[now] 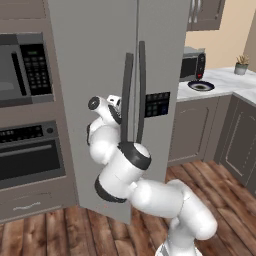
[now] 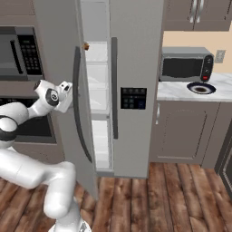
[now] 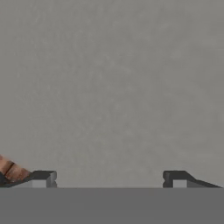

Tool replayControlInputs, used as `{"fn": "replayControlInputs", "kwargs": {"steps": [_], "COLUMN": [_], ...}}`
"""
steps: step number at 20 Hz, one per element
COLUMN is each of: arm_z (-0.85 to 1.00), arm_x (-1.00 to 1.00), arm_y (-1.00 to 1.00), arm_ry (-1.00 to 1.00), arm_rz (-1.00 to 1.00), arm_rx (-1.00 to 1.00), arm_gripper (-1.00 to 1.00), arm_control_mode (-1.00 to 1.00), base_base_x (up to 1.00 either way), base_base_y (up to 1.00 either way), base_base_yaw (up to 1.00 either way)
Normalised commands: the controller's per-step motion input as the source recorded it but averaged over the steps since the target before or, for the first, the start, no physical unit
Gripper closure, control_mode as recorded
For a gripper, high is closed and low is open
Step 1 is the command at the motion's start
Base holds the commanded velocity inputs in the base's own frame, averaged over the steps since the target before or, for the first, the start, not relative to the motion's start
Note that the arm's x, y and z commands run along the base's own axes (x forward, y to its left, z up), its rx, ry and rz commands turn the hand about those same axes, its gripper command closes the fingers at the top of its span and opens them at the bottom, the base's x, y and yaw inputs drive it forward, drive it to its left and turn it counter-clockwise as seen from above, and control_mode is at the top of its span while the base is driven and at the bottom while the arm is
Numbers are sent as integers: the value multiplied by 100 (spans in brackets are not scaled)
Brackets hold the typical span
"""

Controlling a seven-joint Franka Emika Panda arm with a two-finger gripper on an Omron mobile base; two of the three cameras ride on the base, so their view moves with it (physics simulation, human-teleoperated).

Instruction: Place the chicken drumstick on the counter behind the older chicken drumstick on the same shelf of the fridge to maintain FIFO order. Close the fridge door when finished.

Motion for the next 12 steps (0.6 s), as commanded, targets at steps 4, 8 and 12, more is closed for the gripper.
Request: {"fn": "replayControlInputs", "kwargs": {"steps": [4,8,12], "arm_z": [0,1,1], "arm_x": [63,72,92], "arm_y": [-20,-3,0], "arm_ry": [-5,-2,0], "arm_rz": [0,0,0], "arm_rx": [2,1,0], "arm_gripper": [-100,-100,-100], "arm_control_mode": [-100,-100,-100], "base_base_x": [0,0,0], "base_base_y": [0,0,0], "base_base_yaw": [0,0,0]}}
